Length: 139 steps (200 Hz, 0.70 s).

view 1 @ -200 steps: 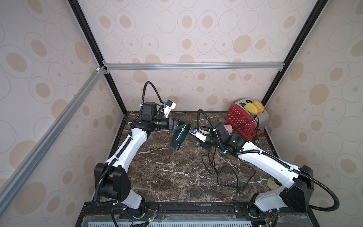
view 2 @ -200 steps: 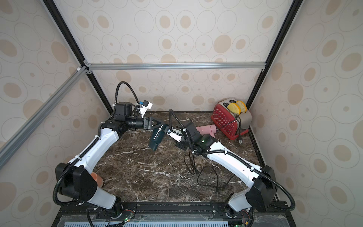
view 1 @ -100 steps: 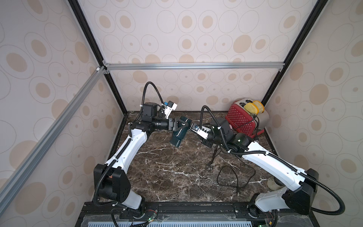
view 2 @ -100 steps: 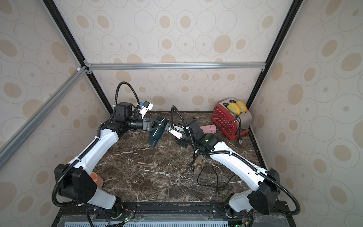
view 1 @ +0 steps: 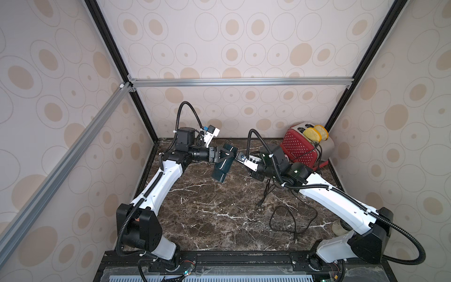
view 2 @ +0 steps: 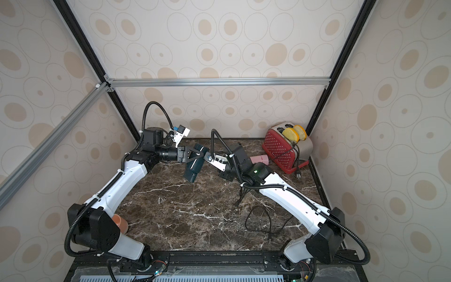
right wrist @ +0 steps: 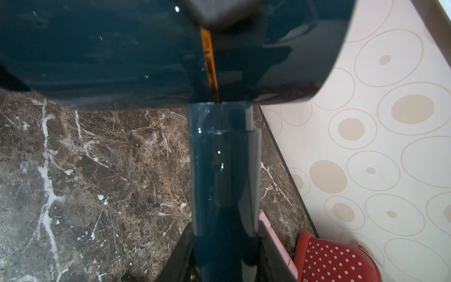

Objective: Wrap the cord around the hair dryer
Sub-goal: Pick up the hair dryer from the center of the board.

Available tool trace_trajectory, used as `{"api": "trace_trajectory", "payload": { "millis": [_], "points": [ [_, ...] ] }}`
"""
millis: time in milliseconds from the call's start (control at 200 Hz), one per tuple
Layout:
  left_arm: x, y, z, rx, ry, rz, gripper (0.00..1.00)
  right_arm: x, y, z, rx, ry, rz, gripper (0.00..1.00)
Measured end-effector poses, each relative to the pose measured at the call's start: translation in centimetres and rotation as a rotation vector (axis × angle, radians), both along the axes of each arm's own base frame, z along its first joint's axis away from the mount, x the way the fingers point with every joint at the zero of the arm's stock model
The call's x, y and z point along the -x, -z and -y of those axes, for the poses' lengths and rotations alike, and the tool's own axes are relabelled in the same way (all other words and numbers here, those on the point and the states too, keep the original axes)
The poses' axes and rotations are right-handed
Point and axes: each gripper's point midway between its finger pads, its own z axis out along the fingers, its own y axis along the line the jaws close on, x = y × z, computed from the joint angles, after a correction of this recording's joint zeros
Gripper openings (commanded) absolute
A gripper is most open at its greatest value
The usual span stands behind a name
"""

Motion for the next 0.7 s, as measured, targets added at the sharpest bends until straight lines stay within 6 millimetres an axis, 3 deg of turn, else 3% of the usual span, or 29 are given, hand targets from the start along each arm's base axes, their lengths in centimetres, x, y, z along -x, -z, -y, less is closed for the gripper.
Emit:
{"api": "trace_trajectory", "payload": {
  "millis": [145,260,471,596,656,696],
  "points": [
    [0.6,0.2,0.2,0.006,0.020,-0.035,0.82,0.2,-0.2,-0.2,0.028,-0.039,0.025,0.00],
    [1.2,0.0,0.6,0.020,0.049,-0.053,0.79,0.6,-0.6,-0.7,0.040,-0.081,0.049,0.00],
    [1.4,-0.4,0.8,0.032,0.068,-0.034,0.51,0.5,-1.0,-0.7,0.043,-0.088,0.067,0.00],
    [1.3,-0.5,0.8,0.033,0.066,-0.027,0.19,0.3,-1.0,-0.7,0.042,-0.082,0.070,0.00],
    [1.1,-0.5,0.8,0.031,0.056,-0.025,0.00,0.1,-1.0,-0.7,0.040,-0.074,0.069,0.17],
    [1.0,-0.5,0.8,0.027,0.048,-0.024,0.00,-0.1,-1.0,-0.8,0.039,-0.069,0.068,0.30]
  ]
}}
